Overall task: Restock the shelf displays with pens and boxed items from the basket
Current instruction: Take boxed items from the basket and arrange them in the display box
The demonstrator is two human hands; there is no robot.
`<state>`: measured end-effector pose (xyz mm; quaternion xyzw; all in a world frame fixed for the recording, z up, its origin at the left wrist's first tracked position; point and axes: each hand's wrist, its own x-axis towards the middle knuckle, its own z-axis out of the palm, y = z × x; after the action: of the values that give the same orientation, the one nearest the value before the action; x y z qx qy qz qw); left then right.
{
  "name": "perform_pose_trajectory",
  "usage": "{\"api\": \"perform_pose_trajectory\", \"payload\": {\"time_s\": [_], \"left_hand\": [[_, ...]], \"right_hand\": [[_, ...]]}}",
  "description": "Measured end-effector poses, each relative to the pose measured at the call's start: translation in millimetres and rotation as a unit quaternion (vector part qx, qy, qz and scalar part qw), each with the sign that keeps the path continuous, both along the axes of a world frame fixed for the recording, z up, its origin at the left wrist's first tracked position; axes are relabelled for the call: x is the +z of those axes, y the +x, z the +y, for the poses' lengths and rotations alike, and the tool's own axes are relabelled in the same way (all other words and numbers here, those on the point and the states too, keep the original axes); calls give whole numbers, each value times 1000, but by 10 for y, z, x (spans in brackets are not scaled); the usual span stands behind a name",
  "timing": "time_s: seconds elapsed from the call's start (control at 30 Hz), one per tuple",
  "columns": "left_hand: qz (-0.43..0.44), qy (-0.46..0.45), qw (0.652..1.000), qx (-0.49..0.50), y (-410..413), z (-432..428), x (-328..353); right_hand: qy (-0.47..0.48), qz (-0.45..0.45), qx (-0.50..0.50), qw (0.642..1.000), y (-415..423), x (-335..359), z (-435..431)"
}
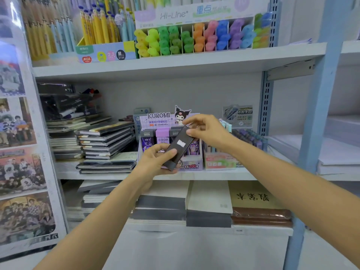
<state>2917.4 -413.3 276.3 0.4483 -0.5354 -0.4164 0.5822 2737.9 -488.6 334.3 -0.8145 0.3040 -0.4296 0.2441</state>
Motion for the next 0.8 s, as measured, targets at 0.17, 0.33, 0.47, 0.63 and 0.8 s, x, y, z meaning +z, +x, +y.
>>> {"api": "perform_pose_trajectory", "payload": {"time_s": [0.17,0.33,0.47,0.63,0.8], "left_hand": [[55,2,997,48,36,70,114],[165,22,986,15,-97,150,238],[67,-25,997,21,-223,175,168],[-136,-94,982,88,-236,113,29],[-294,-140,939,113,-263,-1,-92]], "right_hand": [[-39,124,70,989,-186,-69,115],[-24,80,59,995,-249,-196,165],[37,33,82,995,-216,-260,215],[-27,59,35,997,-203,-255,209],[-69,51,49,995,-135,-75,193]]}}
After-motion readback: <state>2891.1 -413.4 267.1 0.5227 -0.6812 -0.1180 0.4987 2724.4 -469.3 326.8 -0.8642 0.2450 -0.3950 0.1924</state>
